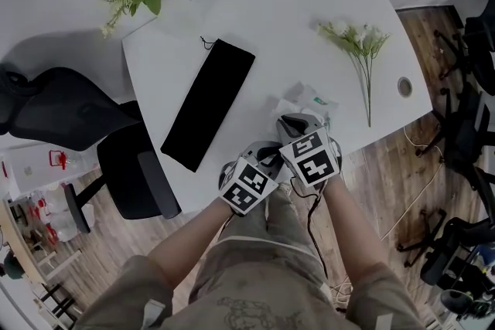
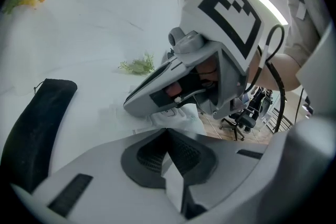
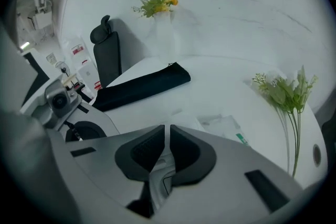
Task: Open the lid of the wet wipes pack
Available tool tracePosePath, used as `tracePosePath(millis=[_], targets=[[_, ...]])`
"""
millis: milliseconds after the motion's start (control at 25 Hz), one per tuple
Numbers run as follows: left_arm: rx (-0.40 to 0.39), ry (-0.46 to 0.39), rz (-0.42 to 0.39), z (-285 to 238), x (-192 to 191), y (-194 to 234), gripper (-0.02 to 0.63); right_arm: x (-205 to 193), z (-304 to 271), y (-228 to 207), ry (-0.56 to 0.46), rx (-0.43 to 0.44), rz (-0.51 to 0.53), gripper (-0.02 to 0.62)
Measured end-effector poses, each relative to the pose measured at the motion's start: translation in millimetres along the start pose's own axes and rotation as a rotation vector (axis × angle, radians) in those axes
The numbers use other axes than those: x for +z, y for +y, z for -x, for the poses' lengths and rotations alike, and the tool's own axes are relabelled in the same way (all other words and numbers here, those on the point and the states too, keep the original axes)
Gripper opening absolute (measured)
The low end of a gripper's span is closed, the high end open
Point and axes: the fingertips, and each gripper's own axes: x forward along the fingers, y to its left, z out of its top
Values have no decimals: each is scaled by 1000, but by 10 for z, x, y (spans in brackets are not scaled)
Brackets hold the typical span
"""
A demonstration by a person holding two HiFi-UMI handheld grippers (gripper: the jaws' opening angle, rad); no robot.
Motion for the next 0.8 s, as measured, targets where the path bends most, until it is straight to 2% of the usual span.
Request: tracePosePath(millis=[160,400,560,800], targets=[[9,5,50,116,17,31,17,52,264,-92,-93,-16,-85,53],[62,-64,67,486,310,77,17,140,926,-187,-210,-29,-162,52],[97,-109,24,727,653,32,17,233,1403,-197,-284,-58,-160,52],[134,-165,-85,1063,1137,-177,17,406,2057,-72,-395,-78,-142,52]])
